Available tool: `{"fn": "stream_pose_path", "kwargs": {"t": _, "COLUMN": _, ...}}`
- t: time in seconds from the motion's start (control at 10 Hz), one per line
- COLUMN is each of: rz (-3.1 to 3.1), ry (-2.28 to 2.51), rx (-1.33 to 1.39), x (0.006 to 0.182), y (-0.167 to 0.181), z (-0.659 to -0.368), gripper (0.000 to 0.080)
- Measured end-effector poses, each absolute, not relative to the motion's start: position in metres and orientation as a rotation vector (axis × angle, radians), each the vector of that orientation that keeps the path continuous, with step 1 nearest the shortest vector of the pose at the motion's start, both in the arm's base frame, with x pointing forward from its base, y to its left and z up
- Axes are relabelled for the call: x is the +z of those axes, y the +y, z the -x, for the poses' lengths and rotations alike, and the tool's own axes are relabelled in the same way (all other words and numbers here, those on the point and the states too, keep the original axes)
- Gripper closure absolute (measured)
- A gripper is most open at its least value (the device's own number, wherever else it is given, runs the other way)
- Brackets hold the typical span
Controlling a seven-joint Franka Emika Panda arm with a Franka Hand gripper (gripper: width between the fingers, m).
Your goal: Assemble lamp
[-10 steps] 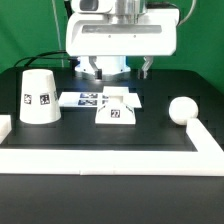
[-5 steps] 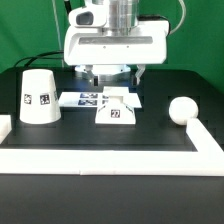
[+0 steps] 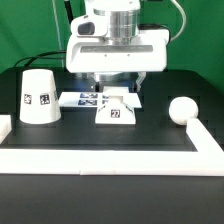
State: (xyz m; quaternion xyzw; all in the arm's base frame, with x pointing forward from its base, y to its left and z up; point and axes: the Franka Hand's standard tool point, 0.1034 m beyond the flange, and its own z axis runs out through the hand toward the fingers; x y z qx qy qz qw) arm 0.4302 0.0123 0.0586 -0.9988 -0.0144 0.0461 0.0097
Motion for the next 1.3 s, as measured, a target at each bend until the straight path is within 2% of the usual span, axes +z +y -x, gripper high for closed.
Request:
{"fn": "stream_pose_path", "kwargs": {"t": 0.5, "rz": 3.117, "ry": -0.061, "rx": 0.162, "x": 0.052, "y": 0.0099, "z": -0.4265, "gripper": 0.01}}
{"fn": "stream_pose_path", "kwargs": {"t": 0.6, "rz": 3.117, "ry": -0.062, "rx": 0.161, "x": 0.0525, "y": 0.0102, "z": -0.4272, "gripper": 0.0201}}
{"fn": "stream_pose_path", "kwargs": {"t": 0.7, "rz": 3.117, "ry": -0.062, "rx": 0.16, "x": 0.0525, "y": 0.0102, "z": -0.4274, "gripper": 0.0201}}
{"fn": "stream_pose_path", "kwargs": {"t": 0.8, "rz": 3.117, "ry": -0.062, "rx": 0.16, "x": 0.0525, "y": 0.0102, "z": -0.4274, "gripper": 0.0264}}
{"fn": "stream_pose_path", "kwargs": {"t": 1.3, "rz": 3.117, "ry": -0.065, "rx": 0.161, "x": 0.0531, "y": 0.0107, "z": -0.4294, "gripper": 0.0264}}
